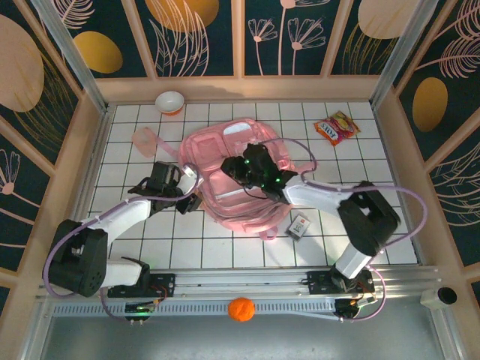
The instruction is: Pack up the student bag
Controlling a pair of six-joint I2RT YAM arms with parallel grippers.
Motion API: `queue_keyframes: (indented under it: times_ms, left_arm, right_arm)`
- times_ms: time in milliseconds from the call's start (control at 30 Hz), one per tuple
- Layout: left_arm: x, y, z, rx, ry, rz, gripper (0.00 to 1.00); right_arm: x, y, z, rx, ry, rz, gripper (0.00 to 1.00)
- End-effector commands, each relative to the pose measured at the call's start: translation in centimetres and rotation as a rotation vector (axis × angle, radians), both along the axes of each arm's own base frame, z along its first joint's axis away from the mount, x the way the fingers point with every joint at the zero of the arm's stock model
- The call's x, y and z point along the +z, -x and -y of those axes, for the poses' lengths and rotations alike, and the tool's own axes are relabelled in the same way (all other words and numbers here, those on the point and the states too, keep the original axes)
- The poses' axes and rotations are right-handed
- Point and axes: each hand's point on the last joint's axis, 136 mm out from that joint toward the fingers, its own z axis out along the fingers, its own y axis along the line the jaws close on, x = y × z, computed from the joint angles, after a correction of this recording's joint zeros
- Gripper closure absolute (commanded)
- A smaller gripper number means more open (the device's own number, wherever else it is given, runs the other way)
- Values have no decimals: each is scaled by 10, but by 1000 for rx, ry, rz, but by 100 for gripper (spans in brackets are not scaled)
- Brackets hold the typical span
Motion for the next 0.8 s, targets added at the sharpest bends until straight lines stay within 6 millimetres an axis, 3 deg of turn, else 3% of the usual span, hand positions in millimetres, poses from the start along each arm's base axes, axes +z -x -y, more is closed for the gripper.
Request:
queue_keyframes:
  times_ms: [0, 167, 333, 533, 767]
  left_arm:
    - [-4, 3, -20, 14, -86, 32, 57]
    - [-12, 12, -10, -107, -60, 5, 56]
    - [-17, 7, 0, -182, -50, -12, 57]
    - [-11, -2, 13, -239, -3, 13, 58]
    - [-2, 5, 23, -333, 51, 85, 58]
  right_arm:
    - [11, 26, 22, 4, 21, -25, 61]
    - [-2, 70, 44, 24, 3, -140, 58]
    - [-11, 100, 51, 44, -26, -229, 57]
    - [-27, 119, 52, 59, -60, -309, 55]
    - [-41, 123, 47, 70, -85, -345, 55]
